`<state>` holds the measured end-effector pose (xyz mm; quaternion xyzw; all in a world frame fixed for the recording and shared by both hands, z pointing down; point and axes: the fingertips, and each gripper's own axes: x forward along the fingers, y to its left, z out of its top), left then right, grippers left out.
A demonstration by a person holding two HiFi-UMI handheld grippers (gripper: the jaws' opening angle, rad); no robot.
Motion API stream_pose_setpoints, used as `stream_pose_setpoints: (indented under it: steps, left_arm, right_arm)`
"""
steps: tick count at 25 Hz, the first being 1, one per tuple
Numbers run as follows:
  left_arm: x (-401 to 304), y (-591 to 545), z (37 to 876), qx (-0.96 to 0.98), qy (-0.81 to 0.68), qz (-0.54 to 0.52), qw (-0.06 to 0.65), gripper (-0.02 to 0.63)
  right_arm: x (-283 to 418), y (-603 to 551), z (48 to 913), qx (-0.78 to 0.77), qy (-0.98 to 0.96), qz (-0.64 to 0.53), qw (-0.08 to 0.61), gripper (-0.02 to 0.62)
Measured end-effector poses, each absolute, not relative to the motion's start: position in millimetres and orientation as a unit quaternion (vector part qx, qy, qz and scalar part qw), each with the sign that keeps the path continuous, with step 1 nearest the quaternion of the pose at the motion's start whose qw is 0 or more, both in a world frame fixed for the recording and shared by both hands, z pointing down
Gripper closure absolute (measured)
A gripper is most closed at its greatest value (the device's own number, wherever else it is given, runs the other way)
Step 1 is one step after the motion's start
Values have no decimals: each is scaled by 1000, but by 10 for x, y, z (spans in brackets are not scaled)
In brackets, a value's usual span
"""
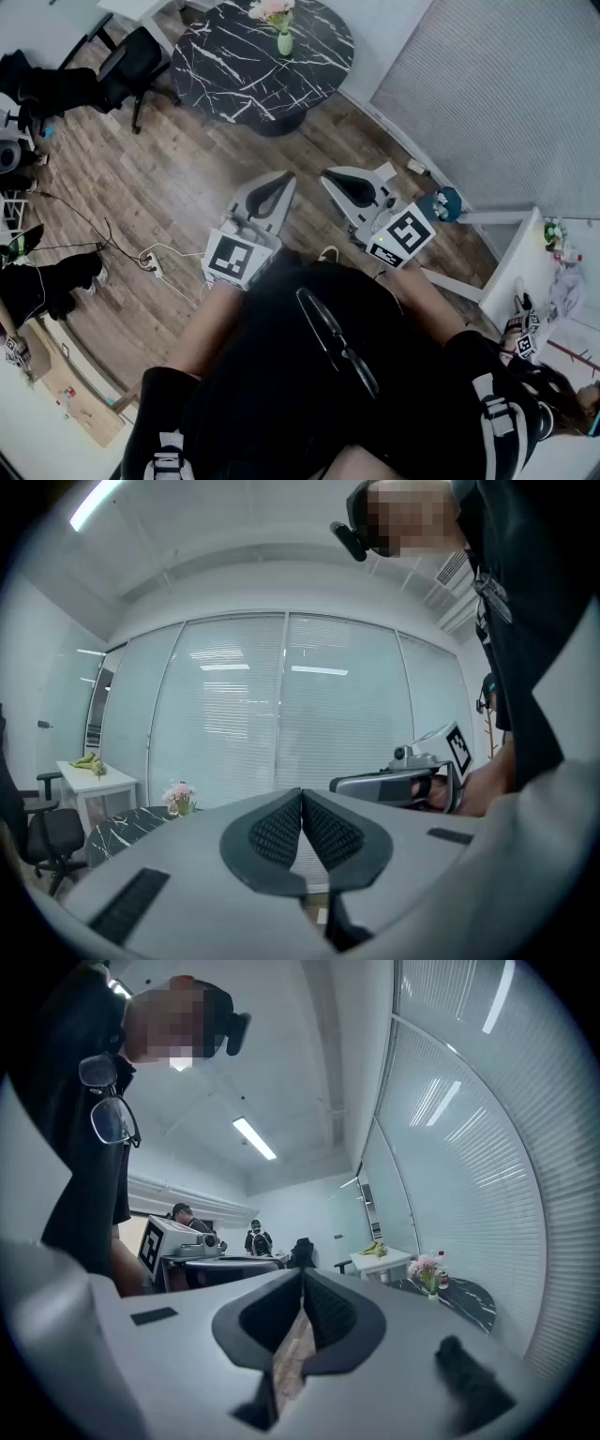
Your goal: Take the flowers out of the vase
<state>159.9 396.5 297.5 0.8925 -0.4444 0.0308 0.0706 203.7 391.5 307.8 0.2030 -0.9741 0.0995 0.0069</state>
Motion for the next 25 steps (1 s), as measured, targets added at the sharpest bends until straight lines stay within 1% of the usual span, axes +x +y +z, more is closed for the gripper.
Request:
stream_pose_setpoints:
  steps: [5, 10, 25]
  left_arm:
    - [1502, 3851, 3101, 893, -444, 40, 53, 594]
    - [1485, 3864, 3041, 895, -443, 22, 31, 594]
    - [1299, 3924, 3006, 897, -442, 21, 30, 594]
  right_arm:
    - [1949, 3793, 3139, 199, -976, 87, 7, 572]
    - [1888, 3828, 3190, 201, -975, 92, 7, 572]
    - [1700, 3876, 3184, 203, -974, 95, 10, 571]
